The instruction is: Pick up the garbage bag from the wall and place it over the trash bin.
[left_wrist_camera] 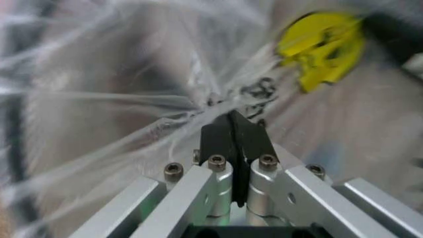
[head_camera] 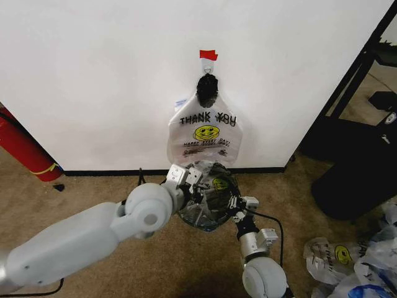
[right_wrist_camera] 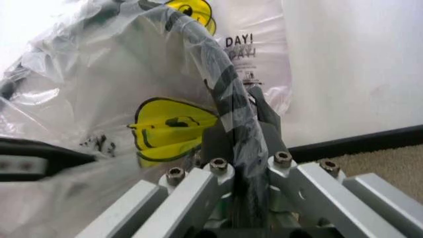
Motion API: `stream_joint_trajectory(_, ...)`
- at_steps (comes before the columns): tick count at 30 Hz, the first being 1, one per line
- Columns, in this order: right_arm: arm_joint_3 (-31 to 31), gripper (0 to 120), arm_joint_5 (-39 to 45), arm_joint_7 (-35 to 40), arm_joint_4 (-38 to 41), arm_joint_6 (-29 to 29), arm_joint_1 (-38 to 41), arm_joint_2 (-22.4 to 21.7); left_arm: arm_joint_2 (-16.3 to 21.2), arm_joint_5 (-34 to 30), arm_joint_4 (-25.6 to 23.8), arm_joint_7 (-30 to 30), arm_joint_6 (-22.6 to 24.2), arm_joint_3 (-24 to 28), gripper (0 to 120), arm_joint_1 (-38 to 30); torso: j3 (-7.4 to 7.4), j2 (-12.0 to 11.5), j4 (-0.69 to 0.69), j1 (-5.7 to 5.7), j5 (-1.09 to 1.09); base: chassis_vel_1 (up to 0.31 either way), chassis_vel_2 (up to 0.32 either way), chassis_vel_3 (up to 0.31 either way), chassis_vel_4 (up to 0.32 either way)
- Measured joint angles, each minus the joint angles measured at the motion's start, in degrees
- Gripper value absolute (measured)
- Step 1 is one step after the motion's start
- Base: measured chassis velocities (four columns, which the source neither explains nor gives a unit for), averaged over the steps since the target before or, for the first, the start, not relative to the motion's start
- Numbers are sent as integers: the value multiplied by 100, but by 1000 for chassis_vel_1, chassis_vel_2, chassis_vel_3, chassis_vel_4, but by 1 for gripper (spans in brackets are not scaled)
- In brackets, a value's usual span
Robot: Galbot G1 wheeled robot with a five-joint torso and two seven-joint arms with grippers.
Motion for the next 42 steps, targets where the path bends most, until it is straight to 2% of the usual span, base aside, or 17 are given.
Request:
stream_joint_trajectory(5,-30,0,-53,-19,91,6,-37,-2,-226,346,487,40,48,278,0,-19,0,0,1,0,-1,0,0,0,0)
stream_joint_trajectory(15,-59,0,-289,-77,123,109,-104,-16,-551,417,929,-31,70,646,0,-213,0,0,0,0,0,0,0,0,0)
stream_joint_trajectory(17,-66,0,-307,-82,161,116,-134,-15,-699,407,1159,-67,71,732,0,-276,0,0,0,0,0,0,0,0,0)
stream_joint_trajectory(30,-112,0,81,-30,357,-81,-155,-59,-1065,458,1797,-131,77,856,0,-289,-1,0,0,0,0,0,0,0,0)
stream_joint_trajectory(42,-224,0,-211,-115,484,-29,-234,-117,-1406,500,2481,-132,77,1006,0,-365,-1,0,0,0,0,0,0,0,0)
